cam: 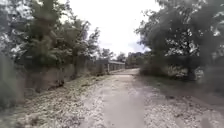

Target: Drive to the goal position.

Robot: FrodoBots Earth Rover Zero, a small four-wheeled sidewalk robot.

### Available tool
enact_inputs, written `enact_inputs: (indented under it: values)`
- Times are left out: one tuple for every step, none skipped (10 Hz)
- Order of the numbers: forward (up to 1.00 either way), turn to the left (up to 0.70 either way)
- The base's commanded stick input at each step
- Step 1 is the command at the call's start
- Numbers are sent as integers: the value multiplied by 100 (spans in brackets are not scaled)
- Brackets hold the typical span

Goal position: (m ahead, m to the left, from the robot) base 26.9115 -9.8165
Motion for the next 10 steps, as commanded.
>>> enact_inputs:
  values:
    - [70, 0]
    - [70, 0]
    - [70, 0]
    - [70, 0]
    - [70, 0]
    - [70, 0]
    - [70, 0]
    - [70, 0]
    - [70, 0]
    - [70, 0]
